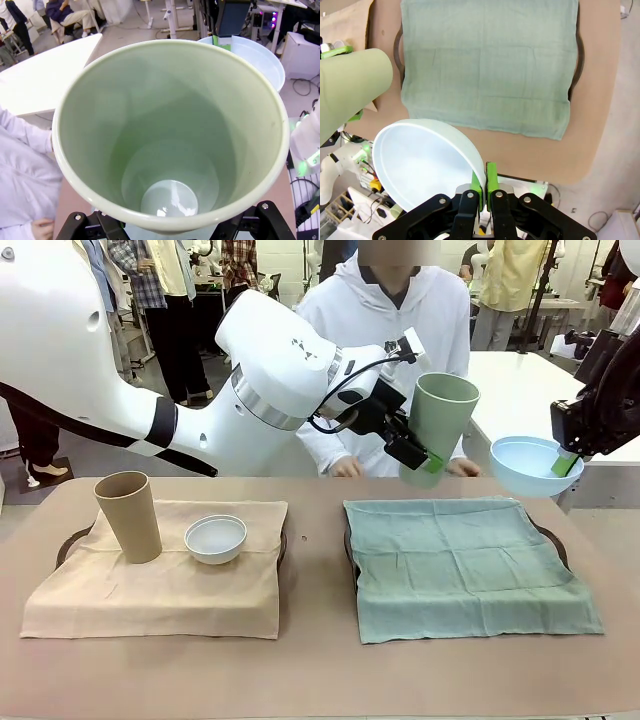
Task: Set up a tray with a mat and arrange the tableware.
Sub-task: Place the Picnic Bowl and Reusable plastic cup back onto the Handle tray in front of the human's position.
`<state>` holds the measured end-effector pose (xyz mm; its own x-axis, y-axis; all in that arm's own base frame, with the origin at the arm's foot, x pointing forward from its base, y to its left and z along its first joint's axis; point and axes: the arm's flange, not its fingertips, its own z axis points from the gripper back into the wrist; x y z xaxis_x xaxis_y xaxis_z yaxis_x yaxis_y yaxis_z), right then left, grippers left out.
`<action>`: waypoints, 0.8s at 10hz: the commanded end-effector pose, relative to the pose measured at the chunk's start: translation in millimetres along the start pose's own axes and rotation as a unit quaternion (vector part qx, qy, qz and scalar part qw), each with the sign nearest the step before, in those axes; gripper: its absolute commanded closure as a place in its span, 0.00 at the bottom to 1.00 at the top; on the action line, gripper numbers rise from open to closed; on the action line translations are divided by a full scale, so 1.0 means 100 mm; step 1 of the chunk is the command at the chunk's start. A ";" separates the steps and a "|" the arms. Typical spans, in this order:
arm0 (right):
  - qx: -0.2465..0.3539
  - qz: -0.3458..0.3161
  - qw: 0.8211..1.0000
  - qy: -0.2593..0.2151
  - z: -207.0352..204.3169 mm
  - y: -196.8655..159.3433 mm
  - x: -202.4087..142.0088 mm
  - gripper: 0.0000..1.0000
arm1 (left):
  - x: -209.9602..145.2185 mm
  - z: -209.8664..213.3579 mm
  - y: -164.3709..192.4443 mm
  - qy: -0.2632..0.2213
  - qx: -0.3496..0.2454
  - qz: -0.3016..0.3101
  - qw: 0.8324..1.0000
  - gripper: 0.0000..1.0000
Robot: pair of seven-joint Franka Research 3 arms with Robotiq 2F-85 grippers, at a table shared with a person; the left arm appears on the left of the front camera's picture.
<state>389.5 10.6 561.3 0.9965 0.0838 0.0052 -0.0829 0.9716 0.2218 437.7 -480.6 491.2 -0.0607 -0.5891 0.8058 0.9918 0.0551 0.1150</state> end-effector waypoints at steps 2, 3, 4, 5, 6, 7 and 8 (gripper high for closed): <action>0.000 0.001 1.000 -0.001 0.01 0.01 -0.01 1.00 | -0.02 0.04 0.01 -0.009 -0.006 -0.006 1.000 0.77; 0.000 0.001 1.000 -0.001 0.01 0.01 -0.01 1.00 | -0.02 0.04 0.01 -0.009 -0.006 -0.006 1.000 0.77; 0.000 0.001 1.000 -0.001 0.01 0.01 -0.01 1.00 | -0.02 0.04 0.01 -0.009 -0.006 -0.006 1.000 0.77; 0.000 0.000 1.000 0.000 0.00 0.00 0.00 0.95 | 0.00 0.00 0.00 0.000 0.000 0.000 1.000 0.18; 0.001 0.000 1.000 -0.012 -0.14 -0.08 0.09 0.95 | -0.20 -0.06 0.04 -0.032 -0.018 0.010 0.999 0.18; -0.003 0.004 1.000 -0.018 -0.29 -0.15 0.16 0.95 | -0.40 -0.13 0.05 -0.054 -0.028 0.018 0.998 0.18; -0.007 0.008 1.000 -0.022 -0.43 -0.19 0.21 0.95 | -0.56 -0.17 0.05 -0.068 -0.034 0.014 0.997 0.18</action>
<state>404.7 6.0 533.9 0.9969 0.0750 0.0255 -0.0788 0.9729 0.2172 448.1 -475.9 455.0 -0.0274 -0.5270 0.8494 0.9968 0.0496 0.0629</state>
